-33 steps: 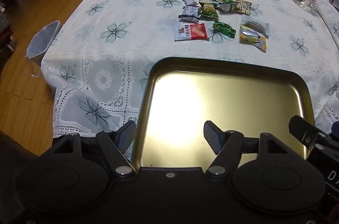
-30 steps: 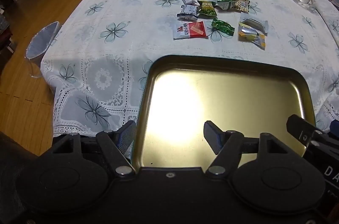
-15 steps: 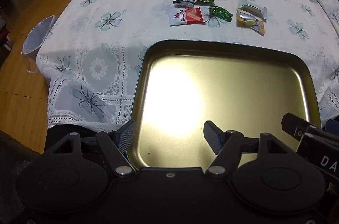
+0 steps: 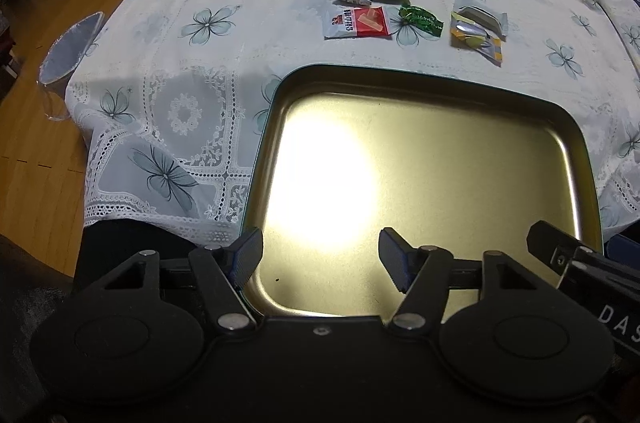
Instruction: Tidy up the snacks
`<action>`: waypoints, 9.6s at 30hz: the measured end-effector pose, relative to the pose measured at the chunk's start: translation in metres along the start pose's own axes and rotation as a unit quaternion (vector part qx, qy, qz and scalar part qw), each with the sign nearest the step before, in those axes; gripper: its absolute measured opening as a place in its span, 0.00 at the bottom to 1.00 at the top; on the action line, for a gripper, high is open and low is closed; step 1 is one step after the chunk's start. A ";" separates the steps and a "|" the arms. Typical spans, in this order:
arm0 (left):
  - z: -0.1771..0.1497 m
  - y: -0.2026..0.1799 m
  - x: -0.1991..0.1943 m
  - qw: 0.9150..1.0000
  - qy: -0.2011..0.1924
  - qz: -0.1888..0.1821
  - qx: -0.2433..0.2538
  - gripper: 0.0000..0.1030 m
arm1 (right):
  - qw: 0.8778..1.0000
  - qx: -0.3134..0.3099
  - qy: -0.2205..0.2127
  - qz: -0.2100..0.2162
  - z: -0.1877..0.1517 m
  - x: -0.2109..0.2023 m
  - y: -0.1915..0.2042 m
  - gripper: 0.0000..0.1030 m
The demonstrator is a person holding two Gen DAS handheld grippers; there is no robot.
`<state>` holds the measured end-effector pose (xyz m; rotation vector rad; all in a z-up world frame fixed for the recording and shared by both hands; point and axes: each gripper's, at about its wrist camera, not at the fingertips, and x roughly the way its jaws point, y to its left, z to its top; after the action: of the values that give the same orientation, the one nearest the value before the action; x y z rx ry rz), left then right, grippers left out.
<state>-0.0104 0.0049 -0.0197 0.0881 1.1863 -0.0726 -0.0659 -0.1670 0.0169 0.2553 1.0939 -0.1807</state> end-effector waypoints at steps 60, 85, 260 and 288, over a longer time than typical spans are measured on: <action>-0.001 0.004 0.004 1.000 0.026 -0.011 0.010 0.59 | 0.999 -0.007 0.043 0.006 -0.002 0.016 0.004 0.70; 0.166 0.018 0.065 0.999 -0.021 -0.032 0.012 0.59 | 0.999 -0.023 -0.011 0.049 0.163 0.111 -0.005 0.62; 0.002 -0.006 0.014 0.996 0.083 -0.026 0.011 0.46 | 0.994 0.000 0.108 0.017 -0.011 0.022 0.002 0.46; 0.060 -0.003 0.042 0.990 0.137 -0.028 0.029 0.46 | 0.979 -0.011 0.199 0.037 0.027 0.090 0.005 0.55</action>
<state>0.0607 -0.0049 -0.0364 0.1187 1.4618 -0.1489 -0.0011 -0.1718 -0.0509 0.3205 1.4794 -0.0497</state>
